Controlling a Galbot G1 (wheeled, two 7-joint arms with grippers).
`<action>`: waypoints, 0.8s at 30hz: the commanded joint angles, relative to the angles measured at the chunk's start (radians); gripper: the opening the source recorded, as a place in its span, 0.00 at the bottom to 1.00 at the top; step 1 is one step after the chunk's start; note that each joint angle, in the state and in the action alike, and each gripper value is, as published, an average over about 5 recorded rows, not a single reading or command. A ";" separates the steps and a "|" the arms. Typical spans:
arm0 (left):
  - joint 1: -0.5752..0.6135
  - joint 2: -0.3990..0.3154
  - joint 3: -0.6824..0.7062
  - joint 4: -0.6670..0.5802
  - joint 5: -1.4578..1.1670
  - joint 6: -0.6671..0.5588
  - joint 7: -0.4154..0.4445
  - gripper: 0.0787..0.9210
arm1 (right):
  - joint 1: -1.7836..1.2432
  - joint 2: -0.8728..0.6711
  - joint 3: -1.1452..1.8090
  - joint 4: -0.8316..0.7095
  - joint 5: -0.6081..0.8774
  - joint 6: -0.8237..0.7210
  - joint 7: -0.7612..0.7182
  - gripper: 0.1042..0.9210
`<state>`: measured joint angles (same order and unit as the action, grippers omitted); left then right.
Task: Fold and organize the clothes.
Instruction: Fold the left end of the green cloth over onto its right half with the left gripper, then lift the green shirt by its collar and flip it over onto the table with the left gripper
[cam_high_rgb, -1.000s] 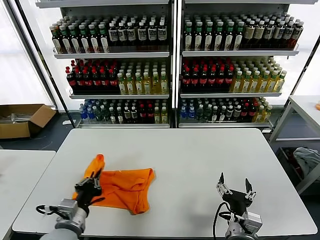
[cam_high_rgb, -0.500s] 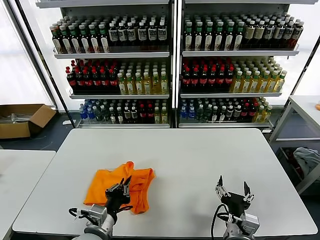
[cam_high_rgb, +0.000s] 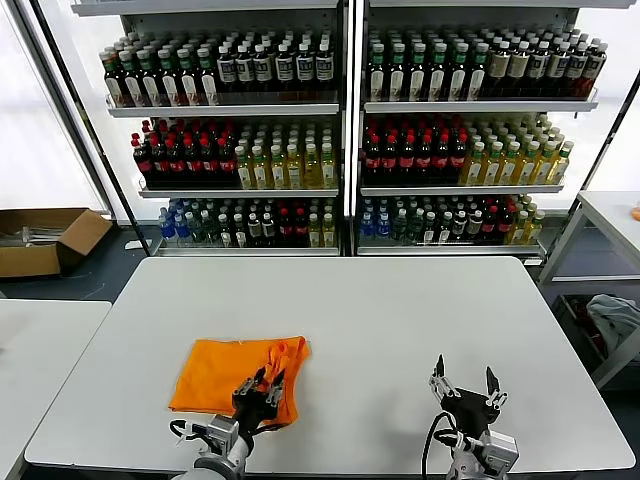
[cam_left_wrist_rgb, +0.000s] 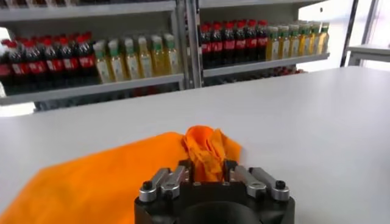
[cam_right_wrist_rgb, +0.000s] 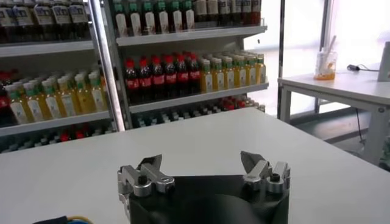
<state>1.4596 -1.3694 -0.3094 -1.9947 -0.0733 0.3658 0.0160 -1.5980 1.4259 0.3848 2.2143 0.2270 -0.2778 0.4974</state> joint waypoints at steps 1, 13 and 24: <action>0.008 -0.028 0.062 -0.038 -0.367 -0.002 -0.015 0.42 | 0.001 0.003 -0.004 -0.002 0.000 0.000 0.002 0.88; 0.013 -0.012 -0.019 -0.349 -0.839 0.055 -0.073 0.83 | 0.011 0.000 -0.012 -0.021 0.000 -0.003 0.012 0.88; 0.009 0.152 -0.379 -0.097 -0.183 -0.001 -0.120 0.88 | 0.040 -0.027 -0.027 -0.022 0.018 -0.011 0.008 0.88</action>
<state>1.4608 -1.3289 -0.4163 -2.2037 -0.6509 0.3928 -0.0753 -1.5712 1.4128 0.3616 2.1970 0.2373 -0.2868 0.5063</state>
